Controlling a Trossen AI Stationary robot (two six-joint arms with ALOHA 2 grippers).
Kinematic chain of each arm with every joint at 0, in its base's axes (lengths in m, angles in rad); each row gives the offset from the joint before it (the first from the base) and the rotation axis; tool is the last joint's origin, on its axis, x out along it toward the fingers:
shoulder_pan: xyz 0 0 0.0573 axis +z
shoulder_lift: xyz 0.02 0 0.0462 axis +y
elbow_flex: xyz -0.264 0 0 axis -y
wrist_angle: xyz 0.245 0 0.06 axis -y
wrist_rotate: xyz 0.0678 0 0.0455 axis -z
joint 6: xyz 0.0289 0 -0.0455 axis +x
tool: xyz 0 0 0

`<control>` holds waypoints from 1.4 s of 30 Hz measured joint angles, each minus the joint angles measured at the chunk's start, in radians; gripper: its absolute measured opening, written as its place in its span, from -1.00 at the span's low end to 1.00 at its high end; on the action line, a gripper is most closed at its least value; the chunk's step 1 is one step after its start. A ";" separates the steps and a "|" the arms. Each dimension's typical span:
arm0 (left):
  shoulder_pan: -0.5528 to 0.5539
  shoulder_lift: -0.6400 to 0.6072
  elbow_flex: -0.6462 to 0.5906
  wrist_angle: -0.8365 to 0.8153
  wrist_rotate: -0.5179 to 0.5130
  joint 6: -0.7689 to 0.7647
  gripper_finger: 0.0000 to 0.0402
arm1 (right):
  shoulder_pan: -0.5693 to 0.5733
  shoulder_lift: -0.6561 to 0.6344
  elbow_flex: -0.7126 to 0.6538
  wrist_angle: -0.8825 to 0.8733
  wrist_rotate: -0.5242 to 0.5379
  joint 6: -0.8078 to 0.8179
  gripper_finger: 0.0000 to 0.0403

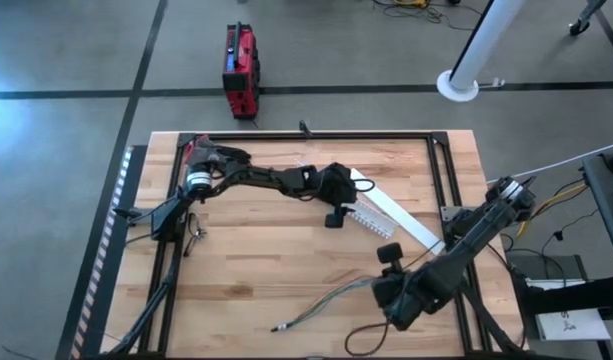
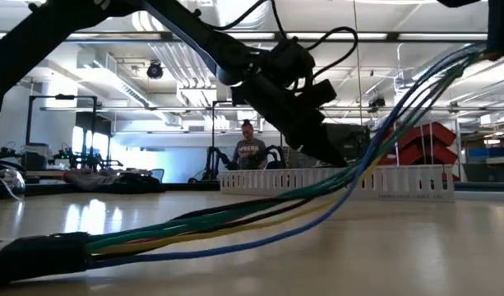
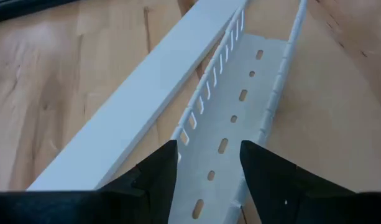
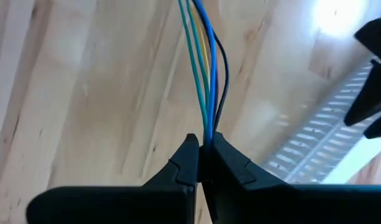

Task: Ziptie cables
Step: Put the zip-tied cables into the white cable duct

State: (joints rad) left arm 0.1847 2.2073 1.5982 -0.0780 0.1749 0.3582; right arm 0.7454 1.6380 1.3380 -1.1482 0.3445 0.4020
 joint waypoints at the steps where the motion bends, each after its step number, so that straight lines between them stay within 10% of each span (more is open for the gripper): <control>1: -0.001 -0.001 0.001 -0.008 0.000 -0.003 -0.21 | -0.006 -0.007 0.000 0.001 0.000 -0.009 -0.96; 15: -0.111 -0.001 0.025 -0.129 0.037 -0.041 -0.38 | -0.011 -0.057 -0.017 0.001 0.023 -0.009 -0.96; 42: -0.171 -0.005 0.045 -0.078 -0.352 0.205 -0.08 | -0.006 -0.053 -0.019 0.005 0.023 0.007 -0.96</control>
State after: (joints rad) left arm 0.0136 2.2026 1.6434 -0.1561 -0.1772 0.5631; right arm 0.7391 1.5851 1.3190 -1.1436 0.3674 0.4094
